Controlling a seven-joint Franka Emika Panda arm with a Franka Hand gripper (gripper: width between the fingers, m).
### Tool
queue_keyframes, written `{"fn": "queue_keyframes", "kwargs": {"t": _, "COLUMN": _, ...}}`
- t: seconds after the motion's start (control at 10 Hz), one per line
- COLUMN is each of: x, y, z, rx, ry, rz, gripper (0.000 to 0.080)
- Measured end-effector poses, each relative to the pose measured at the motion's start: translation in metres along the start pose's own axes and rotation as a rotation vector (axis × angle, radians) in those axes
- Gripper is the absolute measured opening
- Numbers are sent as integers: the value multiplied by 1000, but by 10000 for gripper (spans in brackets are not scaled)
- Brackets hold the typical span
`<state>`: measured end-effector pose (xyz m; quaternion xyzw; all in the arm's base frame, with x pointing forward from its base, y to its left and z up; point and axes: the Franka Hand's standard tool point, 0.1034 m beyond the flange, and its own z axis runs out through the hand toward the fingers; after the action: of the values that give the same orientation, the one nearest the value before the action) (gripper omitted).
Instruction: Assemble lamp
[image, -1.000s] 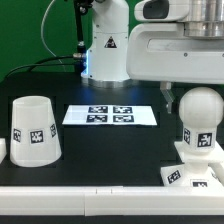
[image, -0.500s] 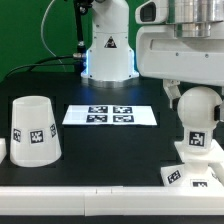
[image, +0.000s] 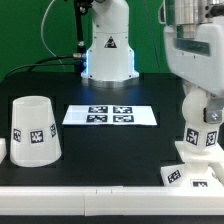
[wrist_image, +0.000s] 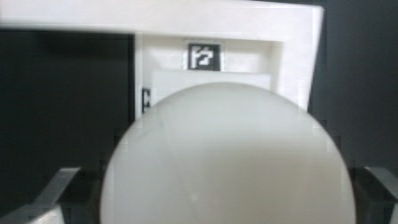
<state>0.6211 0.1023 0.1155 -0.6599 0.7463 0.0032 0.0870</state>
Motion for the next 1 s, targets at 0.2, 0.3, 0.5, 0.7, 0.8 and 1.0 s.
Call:
{"fn": "queue_keyframes", "kwargs": {"t": 0.2, "x": -11, "y": -1, "z": -1, "rx": 25, "ry": -36, "rz": 166, "gripper": 576}}
{"fn": "queue_keyframes", "kwargs": {"t": 0.3, "x": -12, "y": -1, "z": 0, "rx": 23, "ry": -42, "rz": 176, "gripper": 624}}
{"fn": "queue_keyframes", "kwargs": {"t": 0.5, "x": -12, "y": 0, "z": 1, "rx": 19, "ry": -40, "rz": 62, "gripper": 678}}
{"fn": "queue_keyframes", "kwargs": {"t": 0.7, "x": -7, "y": 2, "z": 0, "rx": -29, "ry": -41, "rz": -314, "gripper": 695}}
{"fn": "queue_keyframes", "kwargs": {"t": 0.8, "x": -7, "y": 2, "z": -1, "rx": -42, "ry": -50, "rz": -467, "gripper": 698}}
{"fn": "queue_keyframes", "kwargs": {"t": 1.0, "x": -8, "y": 4, "z": -2, "rx": -52, "ry": -60, "rz": -640, "gripper": 698}}
